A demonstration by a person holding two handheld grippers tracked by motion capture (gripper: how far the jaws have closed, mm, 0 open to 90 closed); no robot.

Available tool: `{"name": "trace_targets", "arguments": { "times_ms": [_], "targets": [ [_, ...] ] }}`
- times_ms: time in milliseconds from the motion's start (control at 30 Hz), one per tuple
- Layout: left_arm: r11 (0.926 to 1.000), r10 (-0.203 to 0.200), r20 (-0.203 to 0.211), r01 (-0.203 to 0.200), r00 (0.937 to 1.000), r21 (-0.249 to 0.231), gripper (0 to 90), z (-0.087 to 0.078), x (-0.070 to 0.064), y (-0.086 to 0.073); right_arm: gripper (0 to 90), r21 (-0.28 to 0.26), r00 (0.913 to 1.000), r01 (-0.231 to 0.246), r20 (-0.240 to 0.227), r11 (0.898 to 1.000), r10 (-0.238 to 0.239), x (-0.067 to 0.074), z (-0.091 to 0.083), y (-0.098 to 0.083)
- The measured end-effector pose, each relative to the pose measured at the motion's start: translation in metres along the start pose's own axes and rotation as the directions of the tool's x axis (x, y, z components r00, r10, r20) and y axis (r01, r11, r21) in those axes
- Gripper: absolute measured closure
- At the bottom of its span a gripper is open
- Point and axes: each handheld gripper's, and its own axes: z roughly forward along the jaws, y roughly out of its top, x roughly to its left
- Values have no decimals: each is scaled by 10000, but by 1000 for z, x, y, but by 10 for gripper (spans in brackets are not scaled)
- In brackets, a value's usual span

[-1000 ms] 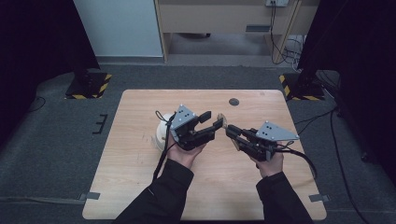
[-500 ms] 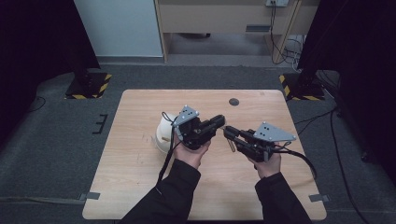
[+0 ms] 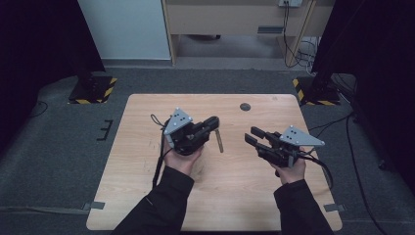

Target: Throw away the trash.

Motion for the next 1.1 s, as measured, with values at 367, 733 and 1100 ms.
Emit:
{"name": "trace_targets", "arguments": {
  "times_ms": [367, 733, 1100],
  "targets": [
    [9937, 1087, -1162, -1048, 9873, 391, 820, -16, 33, 3, 452, 1147, 9913, -674, 1206, 9911, 535, -33, -15, -42],
    [9862, 1291, -1099, -1160, 9855, 1182, 781, -6, 40, -18, 374, 1307, 9883, -711, 1431, 9889, 521, -40, -14, -53],
    [9946, 904, -1001, -847, 9909, 604, 586, -52, 48, -22, 302, 1340, 9804, -955, 1839, 9864, 700, -49, -20, -60]
  ]
}}
